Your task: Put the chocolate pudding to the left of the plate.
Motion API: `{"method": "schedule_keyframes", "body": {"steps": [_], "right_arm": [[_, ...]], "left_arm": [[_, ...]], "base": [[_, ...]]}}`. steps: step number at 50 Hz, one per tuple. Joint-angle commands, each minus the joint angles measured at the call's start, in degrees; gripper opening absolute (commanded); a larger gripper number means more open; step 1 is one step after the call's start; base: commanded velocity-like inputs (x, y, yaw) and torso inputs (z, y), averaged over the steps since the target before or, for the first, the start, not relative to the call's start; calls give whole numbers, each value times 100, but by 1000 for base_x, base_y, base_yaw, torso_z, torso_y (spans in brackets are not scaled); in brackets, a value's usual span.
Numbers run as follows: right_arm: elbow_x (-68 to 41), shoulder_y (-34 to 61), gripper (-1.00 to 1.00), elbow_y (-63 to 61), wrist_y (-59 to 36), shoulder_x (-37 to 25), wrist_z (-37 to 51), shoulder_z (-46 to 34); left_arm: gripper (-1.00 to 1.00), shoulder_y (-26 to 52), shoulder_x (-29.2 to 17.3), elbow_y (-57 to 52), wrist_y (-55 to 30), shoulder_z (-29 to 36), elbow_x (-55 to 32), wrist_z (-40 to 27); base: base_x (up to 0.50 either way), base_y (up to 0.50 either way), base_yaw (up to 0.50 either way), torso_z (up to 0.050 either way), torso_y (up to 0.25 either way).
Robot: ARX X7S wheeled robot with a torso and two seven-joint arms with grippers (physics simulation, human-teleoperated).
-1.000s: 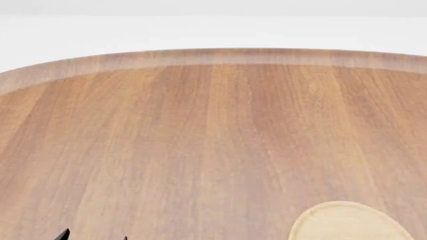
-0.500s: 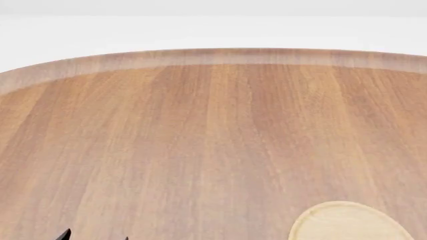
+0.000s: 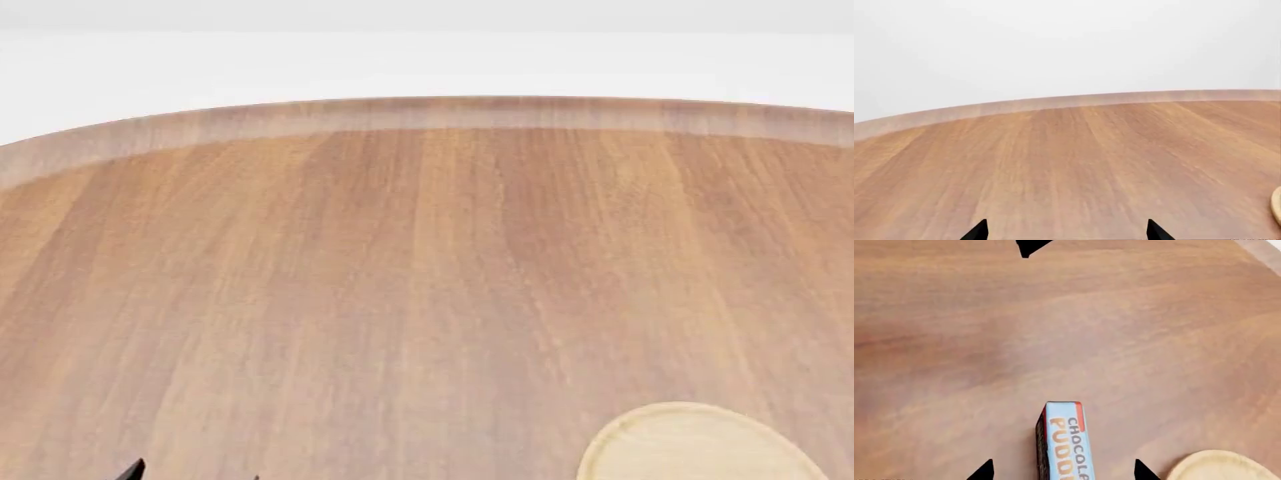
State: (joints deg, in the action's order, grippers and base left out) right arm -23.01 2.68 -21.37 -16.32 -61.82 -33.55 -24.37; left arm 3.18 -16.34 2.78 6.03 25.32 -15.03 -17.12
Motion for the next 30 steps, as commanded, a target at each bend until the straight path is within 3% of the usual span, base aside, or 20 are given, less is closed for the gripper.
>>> {"method": "schedule_keyframes", "body": {"steps": [1,30], "right_arm": [[-12,-77,100,464,292,47,-49,69],[119,203,100,1346,915,709,-392,-119]], "left_arm": [[100,32,14,86,46,36,10,7],[100,31,-18,5,-4,135,-57,33]], "base": [[0,0,0,0,0],[0,0,0,0,0]]}}
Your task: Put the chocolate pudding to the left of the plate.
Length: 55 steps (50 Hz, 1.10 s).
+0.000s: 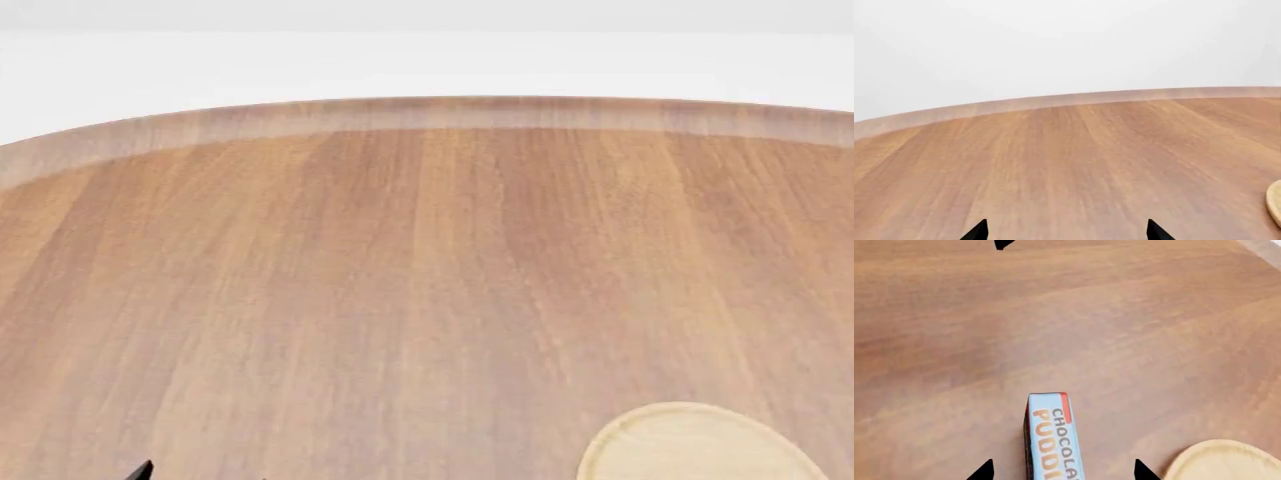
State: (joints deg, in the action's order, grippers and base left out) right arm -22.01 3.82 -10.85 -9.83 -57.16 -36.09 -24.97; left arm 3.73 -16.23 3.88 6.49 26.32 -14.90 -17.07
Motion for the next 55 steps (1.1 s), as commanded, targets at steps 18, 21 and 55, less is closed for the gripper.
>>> {"method": "schedule_keyframes", "body": {"steps": [18,21,55], "right_arm": [[90,234,100,1190,591,609,-347,-161],[109,259,100,1403,659,695,-384,-184],[396,522,100,2972,1400,1455,-792,-514]], "left_arm": [[100,16,-12,44,37,80,-5,-4],[100,24,-15,48,36,75,-21,-7],[100,23,-39,35,51,163,-21,-42]], "base": [[0,0,0,0,0],[0,0,0,0,0],[0,0,0,0,0]]}}
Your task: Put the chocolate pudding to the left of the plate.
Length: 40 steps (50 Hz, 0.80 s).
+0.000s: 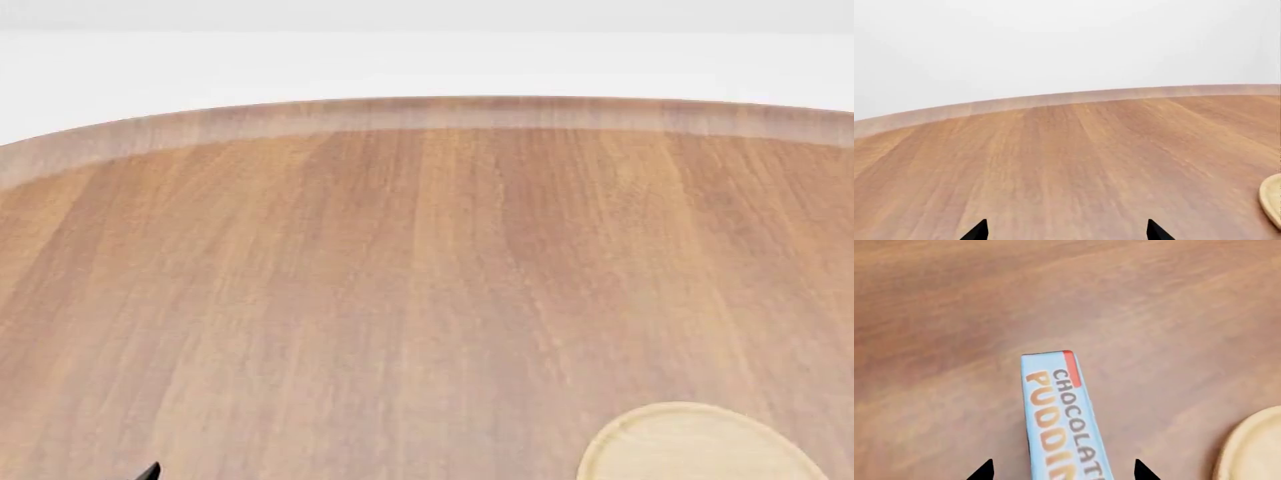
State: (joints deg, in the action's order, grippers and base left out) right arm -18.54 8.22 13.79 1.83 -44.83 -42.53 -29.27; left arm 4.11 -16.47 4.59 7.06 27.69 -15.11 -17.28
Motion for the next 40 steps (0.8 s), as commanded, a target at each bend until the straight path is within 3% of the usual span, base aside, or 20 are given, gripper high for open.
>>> {"method": "schedule_keyframes", "body": {"steps": [1,8,9,40], "right_arm": [[48,86,100,557,261,240,-155,-82],[16,63,100,553,265,258,-223,-120],[-6,52,-100,524,230,253,-236,-126],[-104,74,-100,-788,-504,-85,84,-96]], "left_arm": [[100,-9,-13,-14,6,24,-2,-17],[100,-5,-27,-44,-20,34,-14,-30],[100,5,-21,-2,9,33,-11,-22],[100,22,-38,11,19,97,-21,-51]], "base": [[0,0,0,0,0],[0,0,0,0,0],[0,0,0,0,0],[0,0,0,0,0]]}}
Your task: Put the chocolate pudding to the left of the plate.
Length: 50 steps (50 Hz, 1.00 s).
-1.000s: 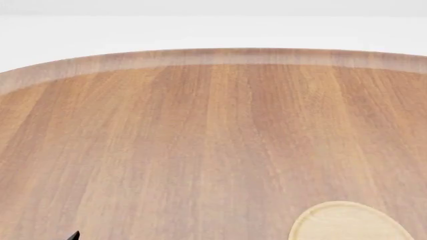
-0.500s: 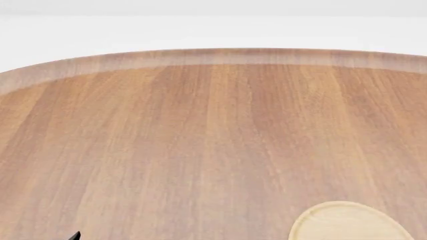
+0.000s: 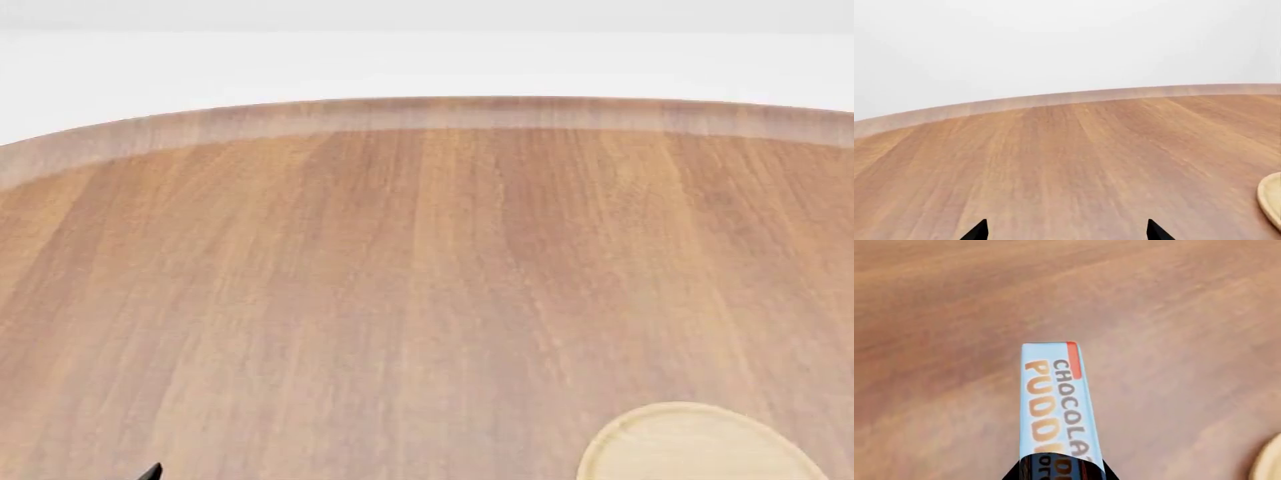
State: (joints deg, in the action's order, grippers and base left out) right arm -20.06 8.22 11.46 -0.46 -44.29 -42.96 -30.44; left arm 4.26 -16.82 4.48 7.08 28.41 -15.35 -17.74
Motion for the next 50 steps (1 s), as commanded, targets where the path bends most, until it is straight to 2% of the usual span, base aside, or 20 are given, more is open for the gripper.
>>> {"method": "schedule_keyframes", "body": {"steps": [1,27,50], "right_arm": [[37,117,-100,-598,-347,-135,121,13],[-49,620,-100,-787,-803,-146,176,115],[-54,1243,-100,-104,-874,164,99,178]], "left_arm": [[100,8,-5,22,17,28,-1,0],[100,27,-20,28,22,67,-24,-25],[100,31,-38,20,12,109,-42,-47]], "base": [[0,0,0,0,0],[0,0,0,0,0],[0,0,0,0,0]]}}
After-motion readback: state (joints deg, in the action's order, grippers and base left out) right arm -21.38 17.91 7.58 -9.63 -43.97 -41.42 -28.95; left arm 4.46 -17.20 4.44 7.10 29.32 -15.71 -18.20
